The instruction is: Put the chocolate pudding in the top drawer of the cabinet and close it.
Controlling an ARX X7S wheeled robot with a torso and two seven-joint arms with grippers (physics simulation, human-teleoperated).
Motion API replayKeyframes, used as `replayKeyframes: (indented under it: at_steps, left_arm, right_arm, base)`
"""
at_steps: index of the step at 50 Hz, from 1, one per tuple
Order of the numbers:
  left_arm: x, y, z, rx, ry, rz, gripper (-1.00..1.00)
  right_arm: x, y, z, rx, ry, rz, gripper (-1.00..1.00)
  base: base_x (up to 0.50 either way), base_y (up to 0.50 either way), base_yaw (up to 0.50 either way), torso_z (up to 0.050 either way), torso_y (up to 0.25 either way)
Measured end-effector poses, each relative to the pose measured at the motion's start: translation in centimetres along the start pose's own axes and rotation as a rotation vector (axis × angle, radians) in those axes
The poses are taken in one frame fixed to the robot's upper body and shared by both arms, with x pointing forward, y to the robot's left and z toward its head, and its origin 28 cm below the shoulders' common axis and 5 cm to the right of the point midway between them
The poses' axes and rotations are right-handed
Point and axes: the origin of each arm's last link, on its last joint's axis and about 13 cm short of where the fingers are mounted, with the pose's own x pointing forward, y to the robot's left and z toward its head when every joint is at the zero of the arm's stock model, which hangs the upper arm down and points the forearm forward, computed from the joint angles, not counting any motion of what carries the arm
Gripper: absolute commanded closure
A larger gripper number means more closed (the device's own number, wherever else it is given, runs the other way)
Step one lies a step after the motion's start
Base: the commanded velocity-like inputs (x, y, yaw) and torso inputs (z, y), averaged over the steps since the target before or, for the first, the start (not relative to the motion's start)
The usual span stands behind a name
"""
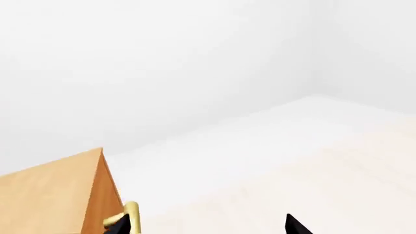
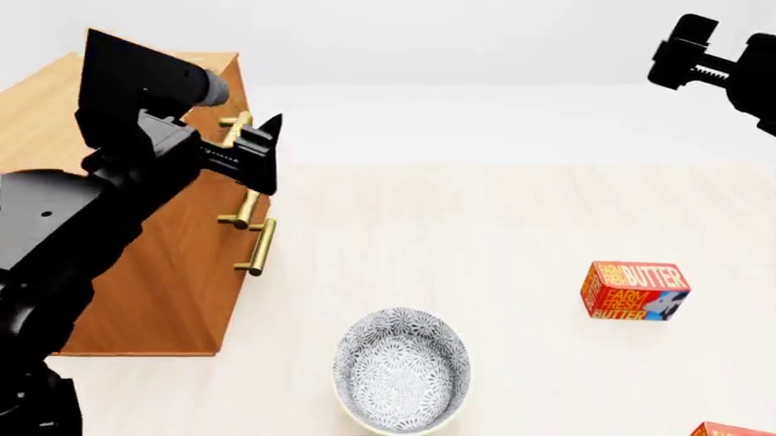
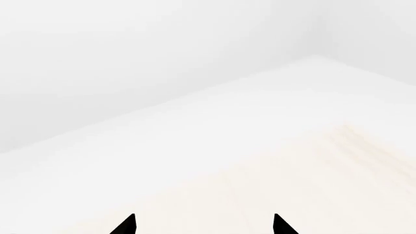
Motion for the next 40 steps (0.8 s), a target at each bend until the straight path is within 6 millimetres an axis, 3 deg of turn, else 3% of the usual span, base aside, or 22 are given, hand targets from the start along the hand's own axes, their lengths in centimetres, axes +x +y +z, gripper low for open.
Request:
replayKeyframes:
  at_steps: [8,17,40]
  left_arm:
    - [-0.8,1.0,3.0,0.048,-0.073,0.050,-1.00]
    - [-2.2,2.2,4.7,0.072,-0.124,0.112,-1.00]
    - [-7.3,4.6,5.3,0.054,-0.187,0.268,-1.00]
  right_arm:
    - [-0.5,0.4,0.7,-0.021,-0.017,0.024,-1.00]
    - [-2.3,0.8,1.9,-0.080,-0.046,0.068,-1.00]
    - [-10.8,-0.5,3.0,-0.182,-0.115,0.181,-1.00]
  base:
    - [0.00,0.00,0.00,0.000,0.000]
    - [0.00,0.00,0.00,0.000,0.000]
    - [0.00,0.00,0.00,0.000,0.000]
